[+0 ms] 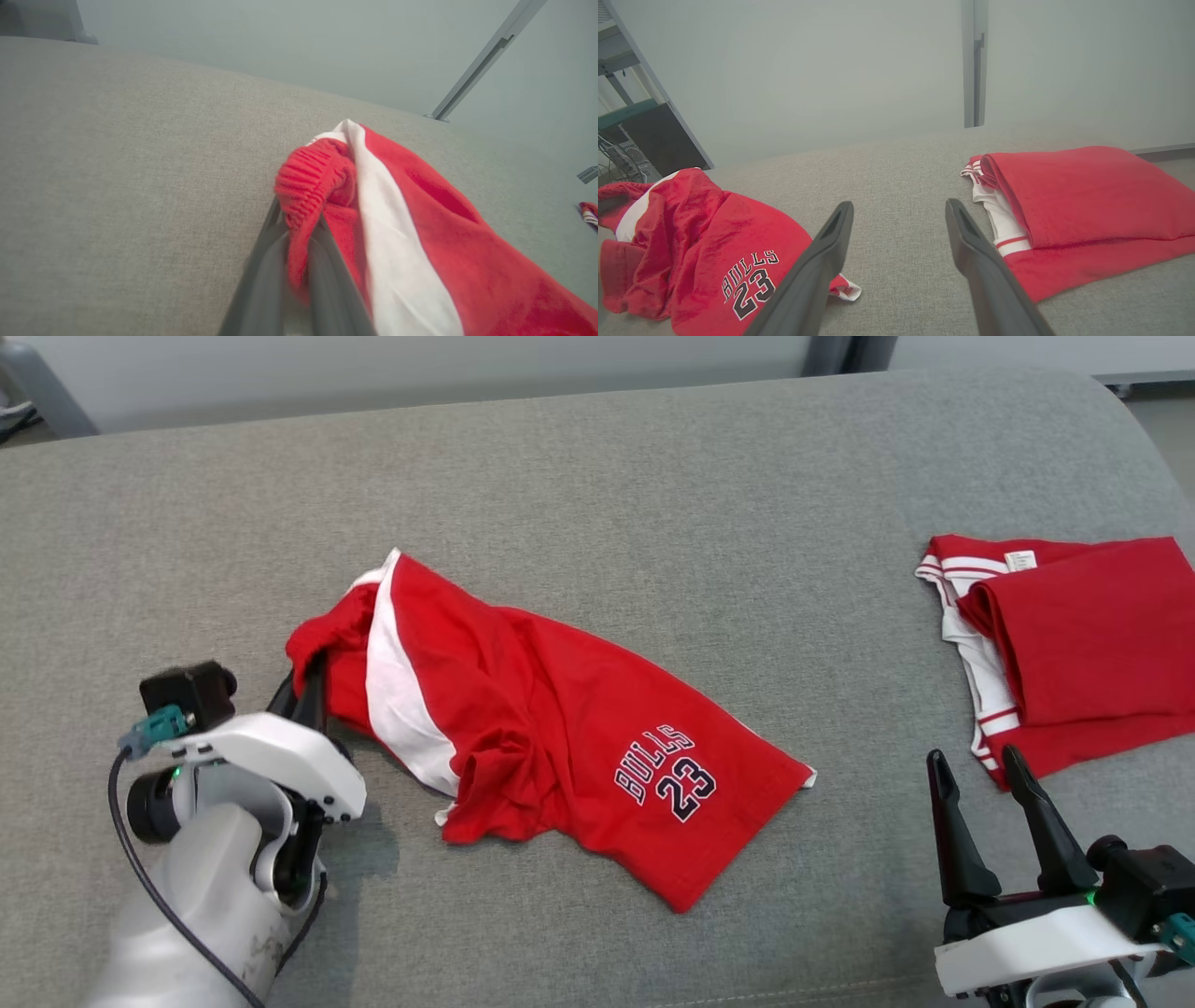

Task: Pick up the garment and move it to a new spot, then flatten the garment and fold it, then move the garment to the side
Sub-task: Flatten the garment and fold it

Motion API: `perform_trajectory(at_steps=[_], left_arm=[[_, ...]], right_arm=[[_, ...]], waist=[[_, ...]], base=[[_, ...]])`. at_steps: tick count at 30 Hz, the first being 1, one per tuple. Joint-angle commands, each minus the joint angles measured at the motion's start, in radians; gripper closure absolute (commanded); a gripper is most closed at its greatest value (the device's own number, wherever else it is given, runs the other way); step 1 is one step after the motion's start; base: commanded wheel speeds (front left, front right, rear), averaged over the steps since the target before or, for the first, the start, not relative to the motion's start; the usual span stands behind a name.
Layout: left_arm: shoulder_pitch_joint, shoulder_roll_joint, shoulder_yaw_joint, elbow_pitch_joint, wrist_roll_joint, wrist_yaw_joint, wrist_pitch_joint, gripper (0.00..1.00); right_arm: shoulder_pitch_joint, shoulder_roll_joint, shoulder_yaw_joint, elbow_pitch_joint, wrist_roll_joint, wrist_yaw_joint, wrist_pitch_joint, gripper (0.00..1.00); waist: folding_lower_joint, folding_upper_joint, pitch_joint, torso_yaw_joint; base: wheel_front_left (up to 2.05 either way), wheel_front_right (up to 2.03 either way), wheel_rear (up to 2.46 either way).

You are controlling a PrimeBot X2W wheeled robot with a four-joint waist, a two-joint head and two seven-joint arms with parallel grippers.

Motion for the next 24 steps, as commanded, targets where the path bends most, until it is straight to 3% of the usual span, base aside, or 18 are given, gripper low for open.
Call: perform_trajectory(at_steps=[1, 7, 8, 9, 10, 17, 22, 24], left_arm=[[0.007, 0.037, 0.036, -0.033, -0.008, 0.014, -0.011, 1.0], [0.118, 0.047, 0.063, -0.125, -0.02, 0.048, -0.013, 1.0], [0.131, 0.047, 0.066, -0.139, -0.023, 0.052, -0.013, 0.76], [0.143, 0.048, 0.069, -0.152, -0.025, 0.055, -0.013, 0.31], [0.154, 0.051, 0.07, -0.164, -0.025, 0.059, -0.013, 0.0], [0.211, 0.085, 0.104, -0.274, 0.022, 0.119, -0.013, 0.0], [0.287, 0.126, 0.157, -0.437, 0.122, 0.18, -0.013, 0.0], [0.348, 0.151, 0.183, -0.563, 0.182, 0.215, -0.013, 0.0]], right_arm=[[0.0, -0.011, 0.016, -0.032, -0.011, -0.003, 0.008, 0.0], [0.0, -0.015, -0.001, -0.025, -0.013, -0.003, 0.026, 0.0], [-0.002, -0.017, -0.002, -0.022, -0.012, -0.003, 0.027, 0.0], [-0.003, -0.018, -0.003, -0.019, -0.012, -0.003, 0.028, 0.0], [-0.005, -0.019, -0.004, -0.017, -0.01, -0.003, 0.029, 0.0], [-0.024, -0.034, 0.012, -0.006, -0.009, -0.003, 0.026, 0.0], [-0.041, -0.046, 0.044, -0.006, -0.029, -0.003, 0.015, 0.0], [-0.04, -0.048, 0.059, -0.007, -0.05, -0.003, 0.012, 0.0]], waist=[[0.0, 0.0, -0.011, 0.023], [0.0, 0.0, -0.016, 0.046], [0.0, 0.0, -0.017, 0.048], [0.0, 0.0, -0.018, 0.048], [0.0, 0.0, -0.02, 0.049], [0.0, 0.0, -0.037, 0.045], [0.0, 0.0, -0.057, 0.05], [0.0, 0.0, -0.073, 0.062]], base=[[0.0, 0.0, 0.0], [0.0, 0.0, 0.0], [0.0, 0.0, 0.0], [0.0, 0.0, 0.0], [0.0, 0.0, 0.0], [0.0, 0.0, 0.0], [0.0, 0.0, 0.0], [0.0, 0.0, 0.0]])
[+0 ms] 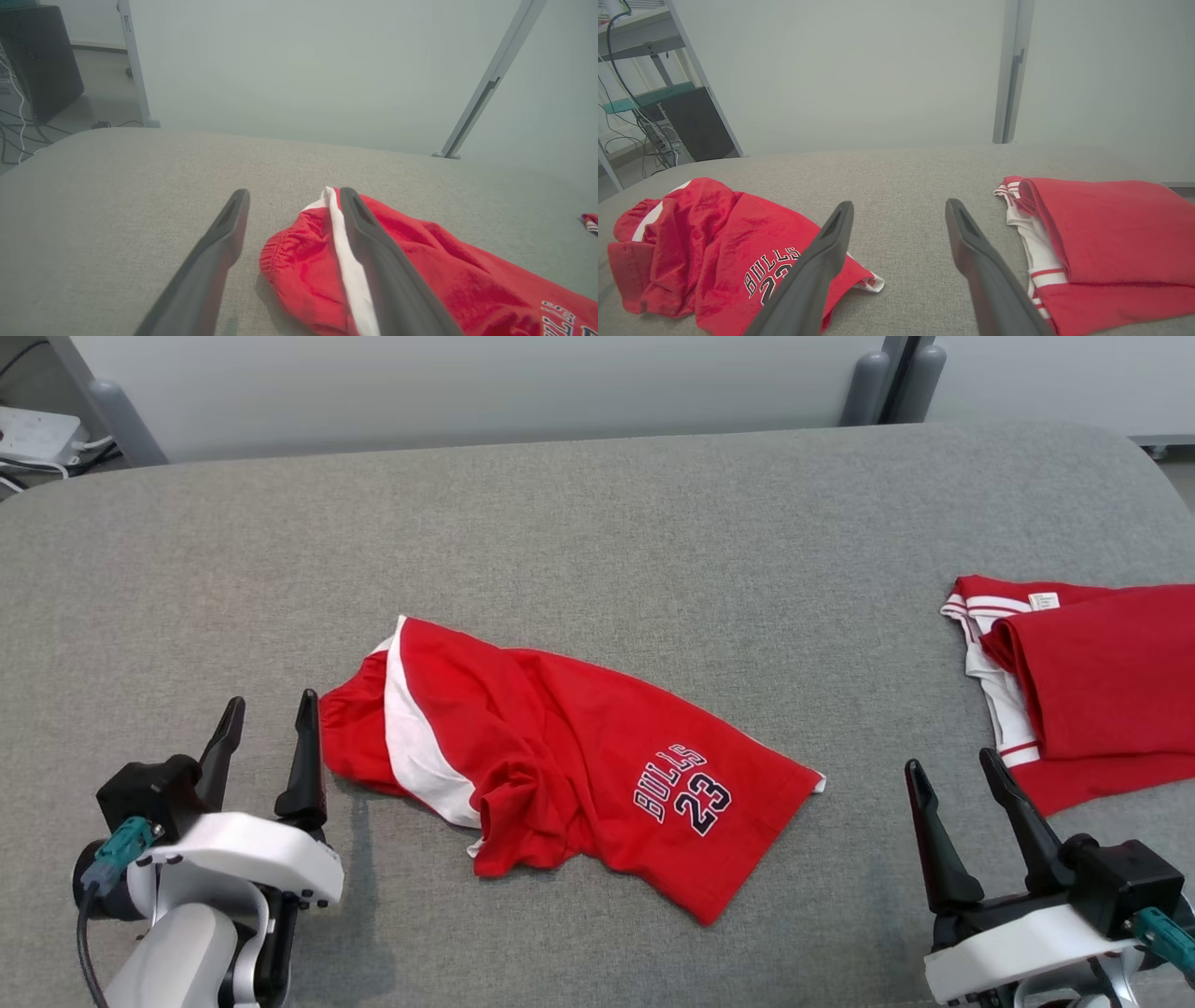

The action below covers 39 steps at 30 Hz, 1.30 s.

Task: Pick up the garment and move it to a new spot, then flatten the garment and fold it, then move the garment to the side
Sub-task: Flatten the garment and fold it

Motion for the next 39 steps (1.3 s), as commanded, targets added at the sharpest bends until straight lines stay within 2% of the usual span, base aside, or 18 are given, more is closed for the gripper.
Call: perform_trajectory(at_steps=[1, 7, 14, 21, 33, 39], left_arm=[[0.01, 0.046, 0.05, -0.067, 0.024, 0.02, -0.012, 0.0], [0.132, 0.119, 0.048, -0.283, 0.053, 0.048, 0.019, 0.0], [0.233, 0.166, 0.052, -0.396, 0.034, 0.068, 0.071, 0.0], [0.326, 0.175, 0.069, -0.45, 0.009, 0.108, 0.083, 0.0], [0.364, 0.188, 0.081, -0.483, 0.002, 0.134, 0.089, 0.0], [0.349, 0.191, 0.076, -0.489, 0.012, 0.143, 0.093, 0.0]], right_arm=[[-0.03, -0.014, 0.025, -0.021, -0.016, -0.003, -0.009, 0.0], [-0.004, -0.007, 0.022, -0.023, -0.045, -0.003, -0.005, 0.0], [0.046, 0.001, 0.005, -0.008, -0.055, -0.003, 0.007, 0.0], [0.109, 0.008, 0.002, -0.015, -0.06, -0.003, 0.025, 0.0], [0.128, 0.015, 0.014, -0.04, -0.056, -0.003, 0.04, 0.0], [0.032, 0.017, 0.115, -0.041, -0.049, -0.003, 0.043, 0.0]], waist=[[0.0, 0.0, -0.013, 0.011], [0.0, 0.0, -0.053, 0.034], [0.0, 0.0, -0.103, 0.045], [0.0, 0.0, -0.151, 0.04], [0.0, 0.0, -0.154, 0.041], [0.0, 0.0, -0.126, 0.063]], base=[[0.0, 0.0, 0.0], [0.0, 0.0, 0.0], [0.0, 0.0, 0.0], [0.0, 0.0, 0.0], [0.0, 0.0, 0.0], [0.0, 0.0, 0.0]])
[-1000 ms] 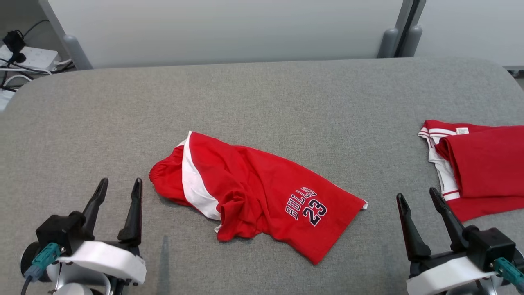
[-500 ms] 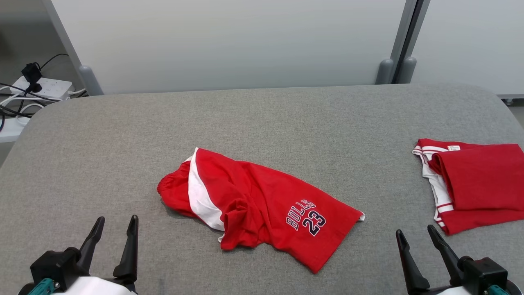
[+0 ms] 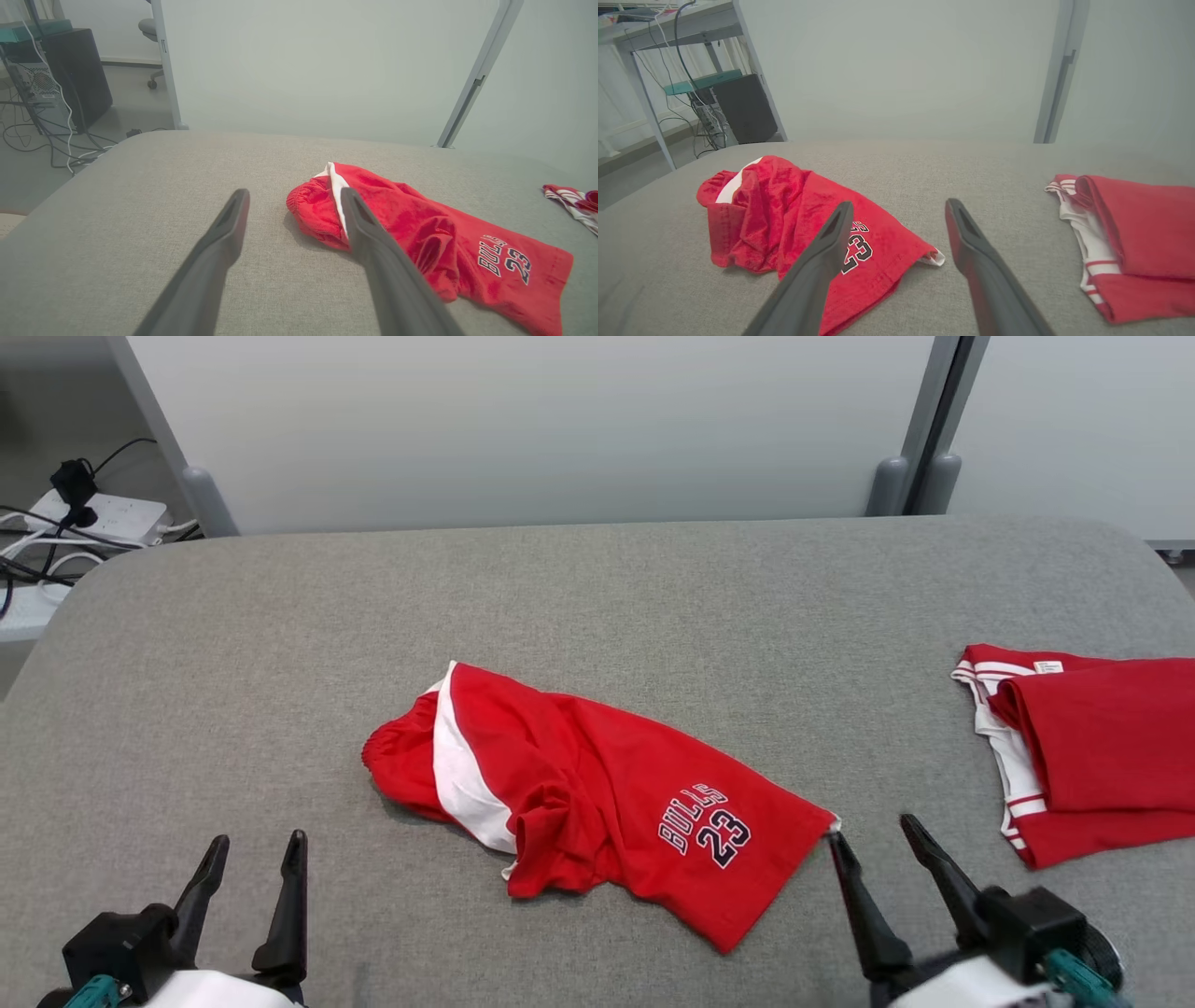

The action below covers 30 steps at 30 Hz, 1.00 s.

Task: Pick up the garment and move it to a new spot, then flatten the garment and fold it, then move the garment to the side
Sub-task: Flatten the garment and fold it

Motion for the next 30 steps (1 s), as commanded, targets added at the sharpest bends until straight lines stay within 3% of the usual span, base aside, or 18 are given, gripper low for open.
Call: perform_trajectory(at_steps=[1, 5, 12, 21, 30], left_arm=[[-0.057, 0.038, 0.039, -0.026, 0.012, 0.01, 0.0, 0.0], [-0.094, 0.032, 0.026, -0.024, 0.02, 0.002, 0.005, 0.0], [-0.165, -0.003, -0.023, 0.014, 0.039, -0.025, 0.002, 0.0], [-0.197, -0.037, -0.048, 0.066, 0.041, -0.042, -0.018, 0.0], [-0.219, -0.058, -0.06, 0.098, 0.04, -0.056, -0.036, 0.0]], right_arm=[[-0.104, -0.008, 0.068, -0.026, 0.006, -0.003, 0.004, 0.0], [-0.256, -0.017, 0.226, 0.043, 0.017, -0.003, 0.03, 0.0], [-0.495, -0.026, 0.51, 0.282, 0.08, -0.003, 0.047, 0.0], [-0.628, -0.012, 0.677, 0.523, 0.152, -0.003, 0.036, 0.0], [-0.715, -0.003, 0.672, 0.682, 0.124, -0.003, 0.003, 0.0]], waist=[[0.0, 0.0, 0.017, 0.018], [0.0, 0.0, 0.051, 0.06], [0.0, 0.0, 0.079, 0.154], [0.0, 0.0, 0.098, 0.214], [0.0, 0.0, 0.116, 0.227]], base=[[0.0, 0.0, 0.0], [0.0, 0.0, 0.0], [0.0, 0.0, 0.0], [0.0, 0.0, 0.0], [0.0, 0.0, 0.0]])
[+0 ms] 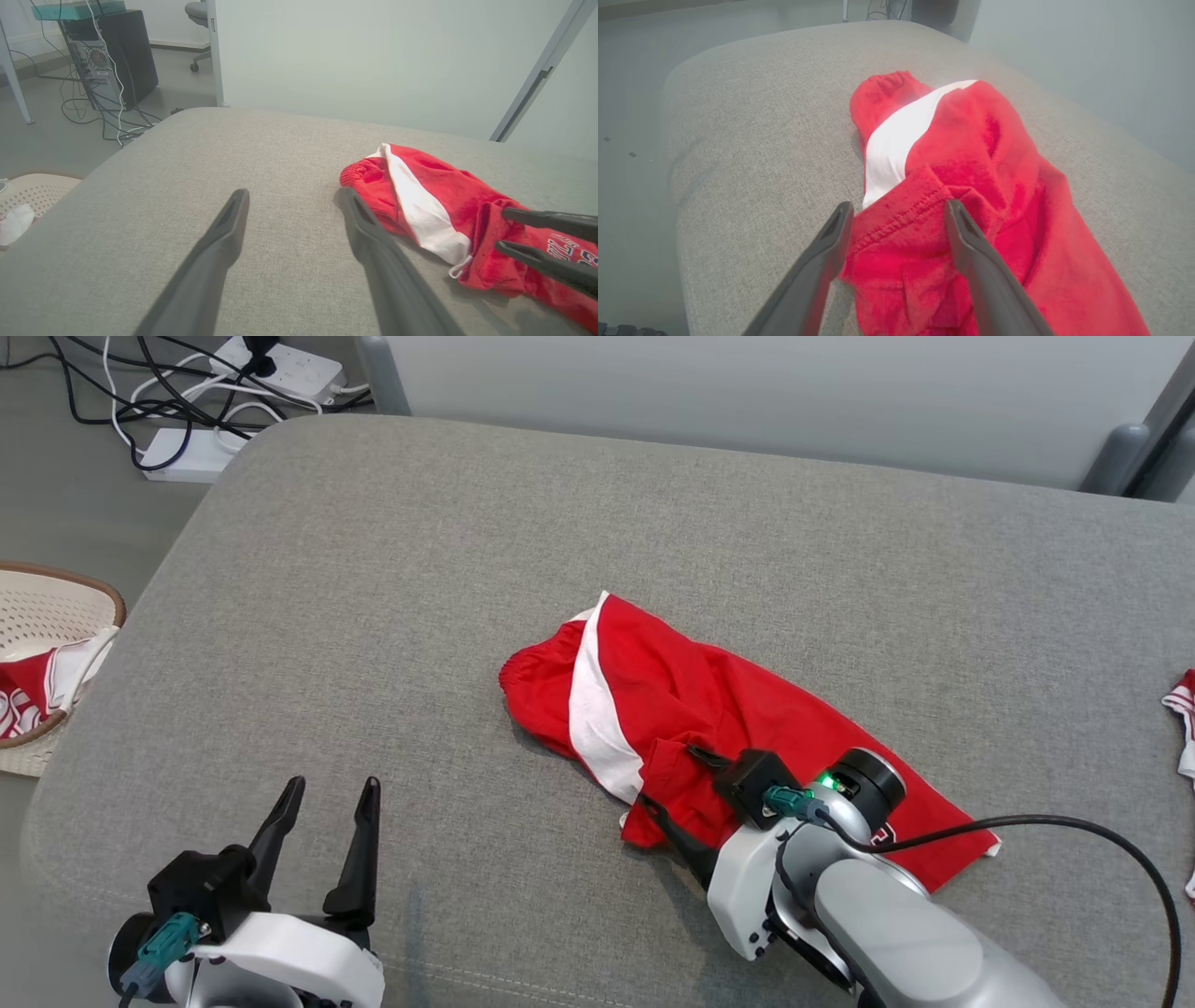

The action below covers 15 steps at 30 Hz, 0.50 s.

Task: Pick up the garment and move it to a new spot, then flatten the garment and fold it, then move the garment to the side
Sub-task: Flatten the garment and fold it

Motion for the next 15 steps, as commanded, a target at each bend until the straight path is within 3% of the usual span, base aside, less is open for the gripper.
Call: perform_trajectory(at_steps=[1, 9, 10, 11, 13, 15], left_arm=[[-0.059, 0.019, 0.036, -0.017, 0.004, -0.004, -0.012, 0.0], [-0.093, 0.003, 0.02, 0.013, 0.004, -0.022, -0.019, 0.0], [-0.095, 0.001, 0.019, 0.016, 0.004, -0.024, -0.02, 0.0], [-0.096, -0.001, 0.018, 0.02, 0.003, -0.025, -0.022, 0.0], [-0.098, -0.003, 0.016, 0.027, 0.003, -0.027, -0.024, 0.0], [-0.097, -0.004, 0.016, 0.032, 0.003, -0.027, -0.027, 0.0]], right_arm=[[-0.022, 0.018, 0.004, -0.01, -0.006, -0.003, -0.018, 0.0], [-0.065, 0.018, 0.044, 0.039, 0.016, -0.003, 0.016, 0.0], [-0.071, 0.018, 0.057, 0.046, 0.018, -0.003, 0.029, 0.1], [-0.074, 0.018, 0.064, 0.052, 0.024, -0.003, 0.042, 0.51], [-0.077, 0.018, 0.076, 0.054, 0.038, -0.003, 0.053, 1.0], [-0.073, 0.018, 0.075, 0.05, 0.052, -0.003, 0.049, 1.0]], waist=[[0.0, 0.0, 0.003, 0.0], [0.0, 0.0, 0.014, 0.008], [0.0, 0.0, 0.014, 0.008], [0.0, 0.0, 0.014, 0.01], [0.0, 0.0, 0.013, 0.01], [0.0, 0.0, 0.013, 0.008]], base=[[0.0, 0.0, 0.0], [0.0, 0.0, 0.0], [0.0, 0.0, 0.0], [0.0, 0.0, 0.0], [0.0, 0.0, 0.0], [0.0, 0.0, 0.0]])
